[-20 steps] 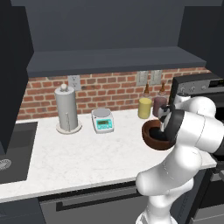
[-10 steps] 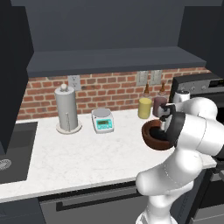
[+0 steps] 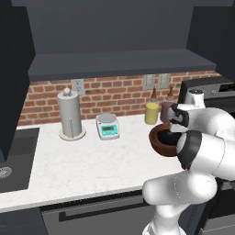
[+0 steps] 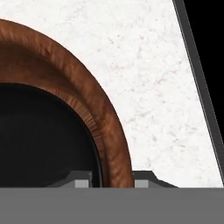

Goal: Pick up the bowls on the counter and stack them on top of one another in the open cabinet. Place the smaller bowl on top of the larger bowl.

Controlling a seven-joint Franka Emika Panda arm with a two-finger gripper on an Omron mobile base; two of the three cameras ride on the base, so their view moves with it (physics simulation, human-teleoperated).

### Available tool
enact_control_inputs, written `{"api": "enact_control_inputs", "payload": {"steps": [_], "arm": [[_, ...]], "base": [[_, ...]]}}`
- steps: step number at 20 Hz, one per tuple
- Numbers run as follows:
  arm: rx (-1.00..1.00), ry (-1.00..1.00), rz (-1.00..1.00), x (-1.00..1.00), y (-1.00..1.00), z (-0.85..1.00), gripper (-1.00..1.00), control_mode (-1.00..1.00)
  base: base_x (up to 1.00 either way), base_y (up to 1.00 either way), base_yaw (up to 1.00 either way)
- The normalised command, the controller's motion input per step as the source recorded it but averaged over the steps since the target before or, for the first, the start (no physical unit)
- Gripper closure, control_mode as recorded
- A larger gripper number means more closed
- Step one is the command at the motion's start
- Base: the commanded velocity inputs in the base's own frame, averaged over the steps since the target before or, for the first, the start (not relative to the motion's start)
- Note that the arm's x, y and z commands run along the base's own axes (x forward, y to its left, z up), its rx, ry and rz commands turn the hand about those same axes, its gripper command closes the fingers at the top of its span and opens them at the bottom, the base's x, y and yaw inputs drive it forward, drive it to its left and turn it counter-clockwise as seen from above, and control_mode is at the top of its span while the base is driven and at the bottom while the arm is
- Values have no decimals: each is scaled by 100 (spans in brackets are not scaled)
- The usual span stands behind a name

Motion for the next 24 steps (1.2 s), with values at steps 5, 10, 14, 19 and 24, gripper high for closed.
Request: {"api": "enact_control_inputs", "payload": {"steps": [5, 10, 14, 19, 24], "arm": [[0, -12, -5, -17, 5, 56, 100, -100], [0, -6, -13, -37, 1, 83, 100, -100], [3, -7, -12, -93, 0, 99, 100, -100], [2, -4, -8, -100, 1, 100, 100, -100], [4, -16, -5, -94, 26, 93, 100, -100]], "base": [[0, 0, 0], [0, 0, 0], [0, 0, 0], [0, 0, 0], [0, 0, 0]]}}
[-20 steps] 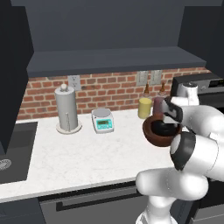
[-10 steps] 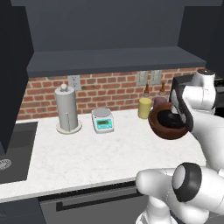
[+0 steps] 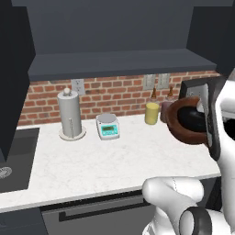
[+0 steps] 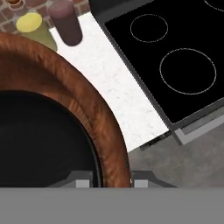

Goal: Pick up the bowls on the counter and stack them on top of one another in the open cabinet. Place the smaller bowl on top of the larger bowl.

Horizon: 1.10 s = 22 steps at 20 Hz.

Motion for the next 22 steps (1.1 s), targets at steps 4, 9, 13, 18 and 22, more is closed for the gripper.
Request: {"api": "enact_control_inputs", "payload": {"steps": [4, 9, 13, 18, 22], "arm": [[0, -11, -5, -67, 45, 100, 100, -100], [0, -9, -3, -46, 67, 100, 100, -100], [0, -17, -1, -19, 92, 100, 100, -100], [0, -18, -1, 2, 94, 83, 100, -100], [0, -20, -6, 64, 85, 31, 100, -100]], "base": [[0, 0, 0], [0, 0, 0], [0, 0, 0], [0, 0, 0], [0, 0, 0]]}}
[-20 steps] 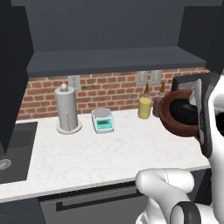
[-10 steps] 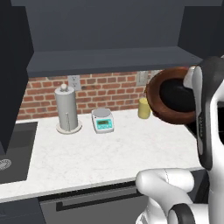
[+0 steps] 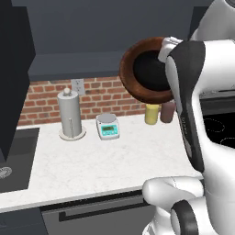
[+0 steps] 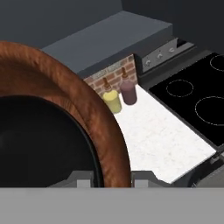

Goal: Pick up the bowls on the counter and stack them on top of one another in the open cabinet. Place the smaller bowl on top of the larger bowl.

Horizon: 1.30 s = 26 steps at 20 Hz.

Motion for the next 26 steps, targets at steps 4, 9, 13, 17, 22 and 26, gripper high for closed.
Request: {"api": "enact_control_inputs", "payload": {"steps": [4, 9, 13, 17, 22, 26], "arm": [[0, -17, -9, 96, 63, 16, 100, -100], [1, -4, -4, 94, 5, 0, 100, -100], [0, 0, -4, 92, -1, 0, 100, -100], [6, 0, -2, 100, -6, 0, 100, -100], [8, 4, 0, 96, -20, 0, 100, -100], [11, 2, 0, 57, -36, -2, 100, -100]], "base": [[0, 0, 0], [0, 0, 0], [0, 0, 0], [0, 0, 0], [0, 0, 0], [0, 0, 0]]}}
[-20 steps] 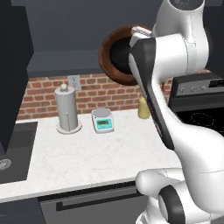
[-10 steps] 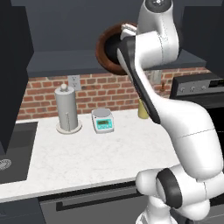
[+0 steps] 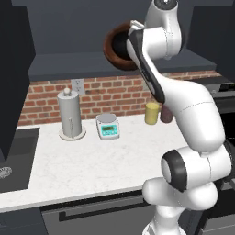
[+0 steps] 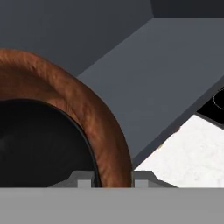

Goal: Pick up the bowls on the counter and stack them on top of one another in the open cabinet. Place the smaller bowl on top of the larger bowl.

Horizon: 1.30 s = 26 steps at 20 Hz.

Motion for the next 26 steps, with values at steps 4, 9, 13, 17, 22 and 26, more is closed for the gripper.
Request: {"api": "enact_control_inputs", "payload": {"steps": [4, 9, 13, 17, 22, 26], "arm": [[5, 2, 0, 42, -23, 0, 100, -100], [1, 7, 0, 46, -19, 0, 100, -100], [0, 8, 0, 31, -1, -6, 100, -100], [0, 3, 0, 27, -4, -14, 100, -100], [0, 2, 0, 15, -13, -9, 100, -100], [0, 0, -2, 31, -6, -16, 100, -100]], "base": [[0, 0, 0], [0, 0, 0], [0, 0, 0], [0, 0, 0], [0, 0, 0], [0, 0, 0]]}}
